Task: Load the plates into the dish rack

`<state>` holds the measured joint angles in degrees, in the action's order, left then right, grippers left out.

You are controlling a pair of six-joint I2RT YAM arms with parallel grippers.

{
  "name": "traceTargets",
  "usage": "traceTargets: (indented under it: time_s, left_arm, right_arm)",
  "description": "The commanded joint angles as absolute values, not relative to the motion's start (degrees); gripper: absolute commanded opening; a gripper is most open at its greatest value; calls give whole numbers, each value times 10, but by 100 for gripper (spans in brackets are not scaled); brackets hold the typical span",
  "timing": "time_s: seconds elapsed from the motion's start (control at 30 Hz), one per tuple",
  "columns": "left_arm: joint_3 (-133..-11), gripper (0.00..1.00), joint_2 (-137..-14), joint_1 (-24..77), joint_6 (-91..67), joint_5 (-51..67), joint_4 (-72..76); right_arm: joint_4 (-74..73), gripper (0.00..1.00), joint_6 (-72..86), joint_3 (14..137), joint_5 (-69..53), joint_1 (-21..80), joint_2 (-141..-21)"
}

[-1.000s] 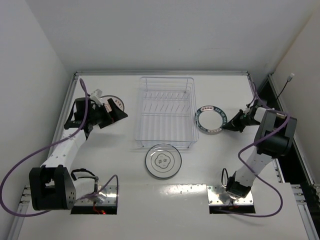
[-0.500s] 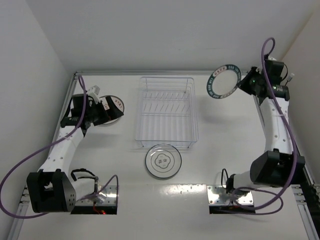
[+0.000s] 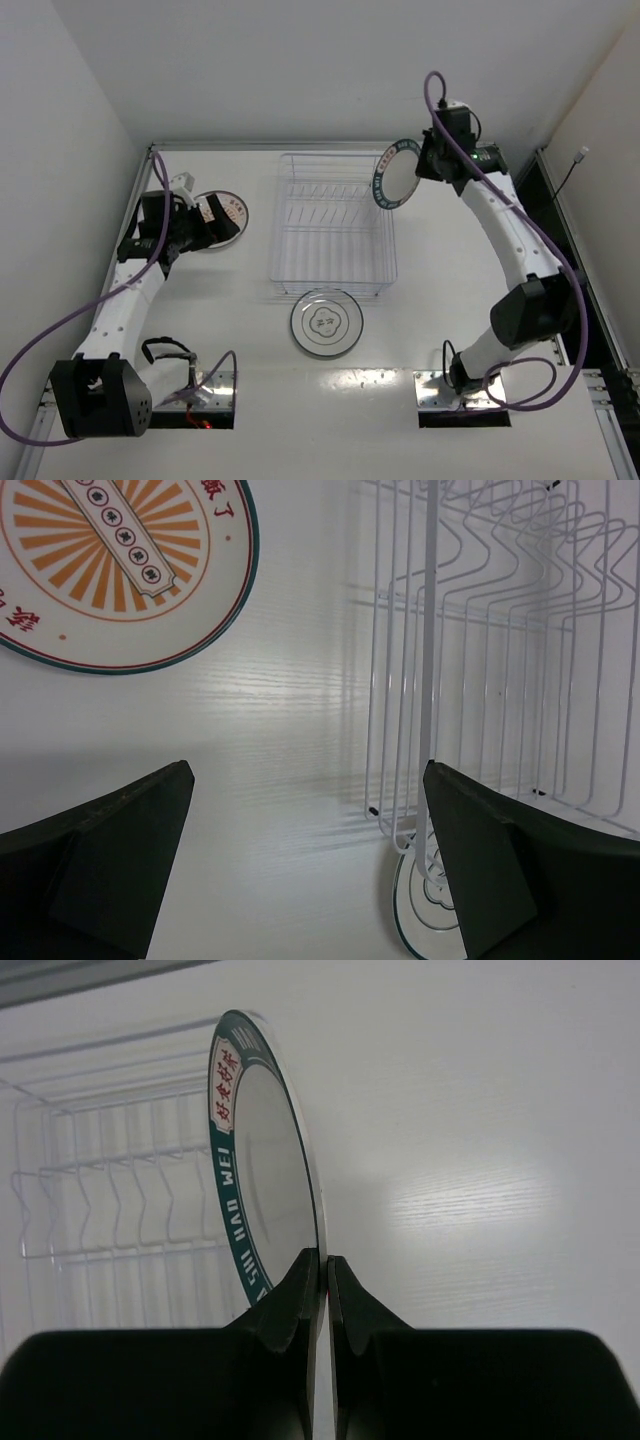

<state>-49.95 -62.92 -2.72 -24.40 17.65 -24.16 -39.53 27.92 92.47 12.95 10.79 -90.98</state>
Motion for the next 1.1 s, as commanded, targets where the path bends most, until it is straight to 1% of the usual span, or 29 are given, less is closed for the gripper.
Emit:
traceTargets:
  time_s: [0.0,0.17,0.43,0.63,0.83,1.0,1.07]
  left_arm:
    - [-495,100,-604,-33,-238,155,-233]
    - [-490,100,-592,-22,-238,135,-233]
    - [-490,100,-586,-17,-238,124,-233]
    - [-490,100,-586,-17,-238,124,-233]
    - [-490,100,-586,-17,-238,106,-238]
    - [-490,100,-586,-17,-238,91,-243]
    - [-490,100,-586,-17,-238,84,-243]
  right_arm:
    - [-388,0,262,962,236,156,-927]
    - [-382,0,256,962,327,203,-947]
    - [-382,0,245,976,412,254,-978]
    - [-392,0,240,1024,423,259,-1019]
    - [-408,0,235,1044,417,265,-1067]
    - [-420,0,235,1052,449,283,-1116]
    - [-414,0,235,1052,442,289,-1124]
